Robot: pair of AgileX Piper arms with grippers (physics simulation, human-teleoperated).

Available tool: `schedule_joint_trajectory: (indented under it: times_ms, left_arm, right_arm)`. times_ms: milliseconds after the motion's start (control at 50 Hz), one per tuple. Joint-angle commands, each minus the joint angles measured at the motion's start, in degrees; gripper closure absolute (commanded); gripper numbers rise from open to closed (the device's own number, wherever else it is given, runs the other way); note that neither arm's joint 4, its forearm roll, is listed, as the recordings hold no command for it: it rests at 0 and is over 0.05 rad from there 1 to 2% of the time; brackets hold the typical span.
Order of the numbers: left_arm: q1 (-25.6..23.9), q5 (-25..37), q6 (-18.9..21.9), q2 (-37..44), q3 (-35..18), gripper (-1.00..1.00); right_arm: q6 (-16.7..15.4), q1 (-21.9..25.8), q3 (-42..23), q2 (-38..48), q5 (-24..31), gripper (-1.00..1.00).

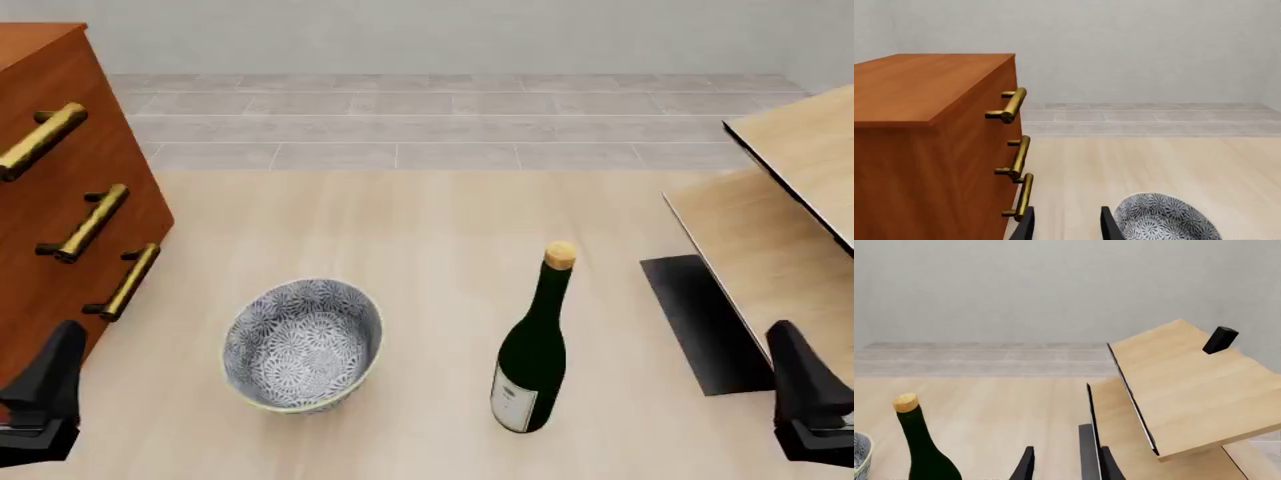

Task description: Put the wine bottle on the wine rack.

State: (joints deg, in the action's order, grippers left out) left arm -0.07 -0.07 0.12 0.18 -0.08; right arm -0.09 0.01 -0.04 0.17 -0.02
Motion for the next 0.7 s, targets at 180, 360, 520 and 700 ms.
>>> schedule_joint_trajectory:
  times_ms: [180,360,520,700]
  left_arm:
    - [-0.43,-0.44,0.73,1.07,-0.75,-1.0]
    - [0.06,-0.7,0.68,2.17,-1.48,-1.0]
    - [-0.36,-0.5,0.55,1.81,-0.9,-1.0]
    - [0.21,-0.11,0.66,0.97,-0.59,-1.0]
  right_arm:
    - [-1.89,-0.33,-0.28,3.71,-2.18,-1.0]
    - [-3.13,2.18,-1.69,6.58,-4.26,-1.0]
    - [-5.0,6.68,-3.6,12.02,-7.33,-1.0]
    - [-6.35,12.83,-8.63,15.52,-6.27,-1.0]
